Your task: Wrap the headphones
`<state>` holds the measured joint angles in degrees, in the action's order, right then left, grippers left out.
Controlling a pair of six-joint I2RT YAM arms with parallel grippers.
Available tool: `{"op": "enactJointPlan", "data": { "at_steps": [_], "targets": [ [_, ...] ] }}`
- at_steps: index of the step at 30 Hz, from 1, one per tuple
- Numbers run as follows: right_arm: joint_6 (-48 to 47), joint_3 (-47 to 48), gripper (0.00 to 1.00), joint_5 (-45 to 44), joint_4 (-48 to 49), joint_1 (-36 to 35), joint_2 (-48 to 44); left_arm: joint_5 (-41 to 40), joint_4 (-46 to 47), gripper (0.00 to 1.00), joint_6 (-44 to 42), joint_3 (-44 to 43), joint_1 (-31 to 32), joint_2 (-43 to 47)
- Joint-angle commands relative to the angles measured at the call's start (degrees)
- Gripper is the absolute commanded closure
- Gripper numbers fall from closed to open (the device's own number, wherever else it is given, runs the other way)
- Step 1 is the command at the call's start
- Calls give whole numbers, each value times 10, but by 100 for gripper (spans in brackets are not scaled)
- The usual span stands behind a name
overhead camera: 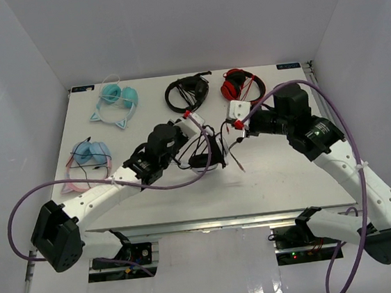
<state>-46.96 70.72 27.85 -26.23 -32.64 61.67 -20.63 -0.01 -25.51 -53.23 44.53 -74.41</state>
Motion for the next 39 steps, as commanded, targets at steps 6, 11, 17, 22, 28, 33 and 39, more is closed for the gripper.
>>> {"op": "enactJointPlan", "data": {
  "at_steps": [6,11,17,22,28,33,39],
  "targets": [
    [-109,22,92,111,-112,-1,-41,58,-47,100,348,-176,-156,-12],
    [-115,17,92,116,-119,-1,-44,81,-79,100,430,-232,-164,-38],
    [-110,12,92,143,-120,-2,-40,118,-101,100,540,-284,-169,-69],
    [-91,12,92,180,-117,-5,-33,35,-114,100,600,-322,-168,-104],
    [-63,59,92,164,-104,-19,8,13,-116,100,669,-350,-146,-182],
    [-75,85,92,100,-98,-30,34,-14,-119,100,614,-411,-99,-266],
    [-100,114,92,27,-103,-31,51,-25,-137,100,540,-449,-63,-329]
  ]
}}
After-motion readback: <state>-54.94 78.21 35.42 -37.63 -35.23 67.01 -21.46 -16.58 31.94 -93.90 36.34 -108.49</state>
